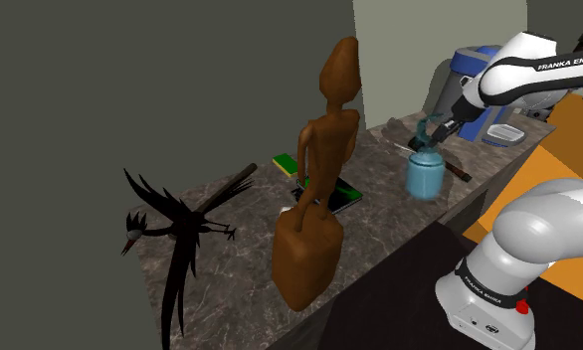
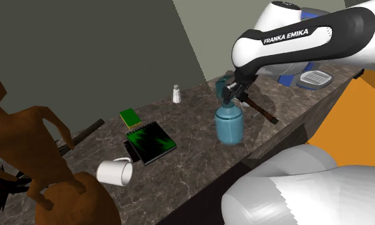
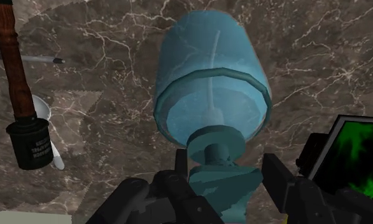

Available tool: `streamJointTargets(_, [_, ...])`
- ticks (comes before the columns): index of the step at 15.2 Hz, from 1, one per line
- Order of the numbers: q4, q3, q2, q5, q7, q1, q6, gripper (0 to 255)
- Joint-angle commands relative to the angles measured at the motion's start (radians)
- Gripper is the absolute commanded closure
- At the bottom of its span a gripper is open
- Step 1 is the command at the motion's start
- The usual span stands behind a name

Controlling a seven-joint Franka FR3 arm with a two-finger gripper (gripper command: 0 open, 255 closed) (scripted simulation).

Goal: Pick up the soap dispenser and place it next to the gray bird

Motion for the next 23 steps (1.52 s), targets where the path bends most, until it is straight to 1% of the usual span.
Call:
streamJointTargets(1, [0.018, 0.011, -0.014, 0.006, 0.003, 0.000, -0.031, 255])
streamJointTargets(12, [0.133, 0.070, -0.065, 0.041, 0.017, 0.009, -0.196, 255])
streamJointTargets(23, [0.269, 0.117, -0.077, 0.075, 0.027, 0.026, -0.343, 255])
